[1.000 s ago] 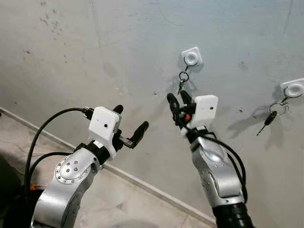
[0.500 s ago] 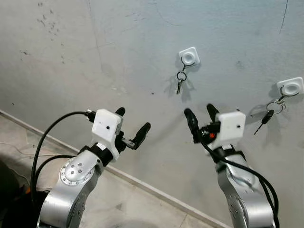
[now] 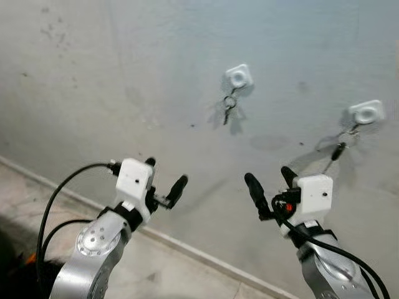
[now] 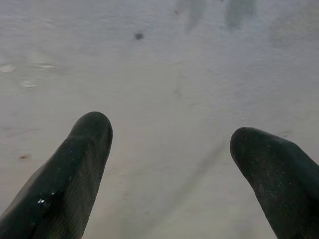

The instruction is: Hang keys on a hook

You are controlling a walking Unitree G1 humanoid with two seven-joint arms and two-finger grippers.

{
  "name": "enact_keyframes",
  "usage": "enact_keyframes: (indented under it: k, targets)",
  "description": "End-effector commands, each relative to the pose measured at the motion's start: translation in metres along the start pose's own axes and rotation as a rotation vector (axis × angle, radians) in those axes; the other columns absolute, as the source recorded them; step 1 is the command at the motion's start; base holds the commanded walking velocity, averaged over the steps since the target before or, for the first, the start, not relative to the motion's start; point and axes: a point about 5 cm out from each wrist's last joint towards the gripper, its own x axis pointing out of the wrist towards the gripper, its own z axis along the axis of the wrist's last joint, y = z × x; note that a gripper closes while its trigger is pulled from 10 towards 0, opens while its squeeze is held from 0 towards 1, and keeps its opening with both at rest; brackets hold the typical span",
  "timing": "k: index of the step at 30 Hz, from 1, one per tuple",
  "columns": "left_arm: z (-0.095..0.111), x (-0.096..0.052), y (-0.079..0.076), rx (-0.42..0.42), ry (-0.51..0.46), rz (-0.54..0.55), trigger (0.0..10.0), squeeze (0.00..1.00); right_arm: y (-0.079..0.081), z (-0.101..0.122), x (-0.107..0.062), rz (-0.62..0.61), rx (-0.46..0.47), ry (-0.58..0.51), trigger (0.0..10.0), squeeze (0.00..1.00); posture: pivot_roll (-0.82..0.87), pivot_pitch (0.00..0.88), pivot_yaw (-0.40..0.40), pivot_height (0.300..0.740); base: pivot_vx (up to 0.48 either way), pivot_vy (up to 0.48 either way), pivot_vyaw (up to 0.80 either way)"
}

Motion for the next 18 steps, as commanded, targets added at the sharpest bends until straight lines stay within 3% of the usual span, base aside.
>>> enact_keyframes:
  k: [1, 18]
  targets:
    - [-0.001, 0.003, 0.001, 0.005, 0.009, 0.016, 10.0, 0.00, -0.001, 0.003, -0.003, -0.001, -0.001, -0.001, 10.0, 0.00, 0.20, 0.000, -0.062, 0.740, 0.000, 0.000, -0.74]
    - [-0.007, 0.013, -0.001, -0.021, 0.033, 0.060, 10.0, 0.00, 0.003, 0.004, 0.008, 0.007, 0.015, 0.003, 10.0, 0.00, 0.18, 0.000, -0.066, 0.740, 0.000, 0.000, -0.75]
